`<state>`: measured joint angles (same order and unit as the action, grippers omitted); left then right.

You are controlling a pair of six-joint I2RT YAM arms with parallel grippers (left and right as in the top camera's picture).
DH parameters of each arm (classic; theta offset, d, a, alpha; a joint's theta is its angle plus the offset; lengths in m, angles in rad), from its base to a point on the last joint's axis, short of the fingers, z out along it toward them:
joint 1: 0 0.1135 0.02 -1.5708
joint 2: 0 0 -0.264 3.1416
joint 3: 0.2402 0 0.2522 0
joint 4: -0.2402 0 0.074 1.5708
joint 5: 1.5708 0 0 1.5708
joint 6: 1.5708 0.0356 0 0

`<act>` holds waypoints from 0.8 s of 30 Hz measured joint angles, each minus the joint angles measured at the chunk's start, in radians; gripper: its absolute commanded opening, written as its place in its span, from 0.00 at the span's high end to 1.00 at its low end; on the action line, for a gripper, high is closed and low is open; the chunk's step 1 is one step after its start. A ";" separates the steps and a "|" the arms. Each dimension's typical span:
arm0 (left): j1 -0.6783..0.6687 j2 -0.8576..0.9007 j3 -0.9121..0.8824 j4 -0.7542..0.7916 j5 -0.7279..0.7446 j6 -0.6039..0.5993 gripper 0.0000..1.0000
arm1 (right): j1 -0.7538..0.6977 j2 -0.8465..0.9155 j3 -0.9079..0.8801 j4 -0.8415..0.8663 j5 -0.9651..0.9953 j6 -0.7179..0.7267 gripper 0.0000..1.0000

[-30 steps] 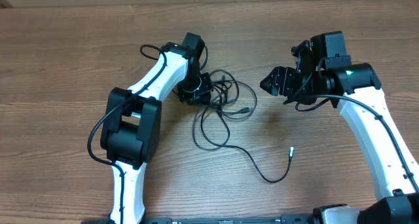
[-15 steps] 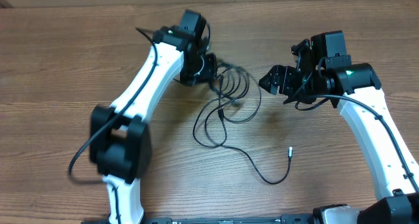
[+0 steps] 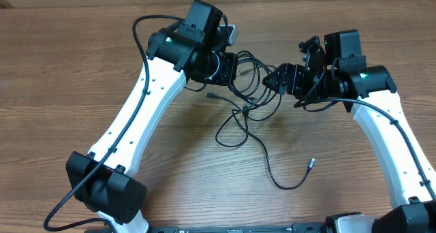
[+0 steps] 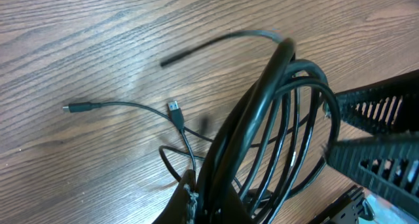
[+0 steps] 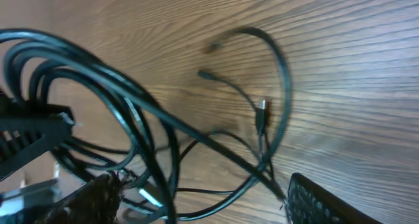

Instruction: Untangle cables

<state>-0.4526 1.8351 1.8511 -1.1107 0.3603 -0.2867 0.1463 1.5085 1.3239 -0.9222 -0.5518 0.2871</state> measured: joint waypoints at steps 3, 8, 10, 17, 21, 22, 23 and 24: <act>-0.006 0.000 0.000 0.000 0.000 0.002 0.96 | 0.014 0.000 0.000 0.008 -0.017 -0.003 0.42; -0.006 0.000 0.000 -0.001 0.003 0.003 0.96 | 0.067 0.000 0.000 0.013 0.035 0.003 0.67; -0.006 -0.001 0.000 -0.001 0.003 0.003 0.96 | 0.091 0.000 0.000 0.012 0.091 0.001 0.67; -0.006 -0.053 0.000 -0.016 -0.005 0.034 0.96 | 0.142 0.049 0.000 0.003 0.239 -0.002 0.96; -0.011 -0.099 0.000 -0.081 -0.077 0.055 0.96 | 0.145 0.069 0.000 -0.023 0.321 0.007 0.96; -0.011 -0.102 0.000 -0.096 -0.097 0.056 0.96 | 0.146 0.069 0.004 -0.032 0.344 0.011 0.96; -0.010 -0.103 0.000 -0.114 -0.124 0.058 0.96 | 0.145 0.069 0.008 -0.043 0.379 0.018 0.96; -0.005 -0.103 0.000 -0.125 -0.144 0.058 0.95 | 0.141 0.069 0.009 -0.047 0.402 0.023 0.96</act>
<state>-0.4572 1.7325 1.8511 -1.2354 0.2161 -0.2283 0.2871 1.5772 1.3327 -0.9691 -0.1497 0.3099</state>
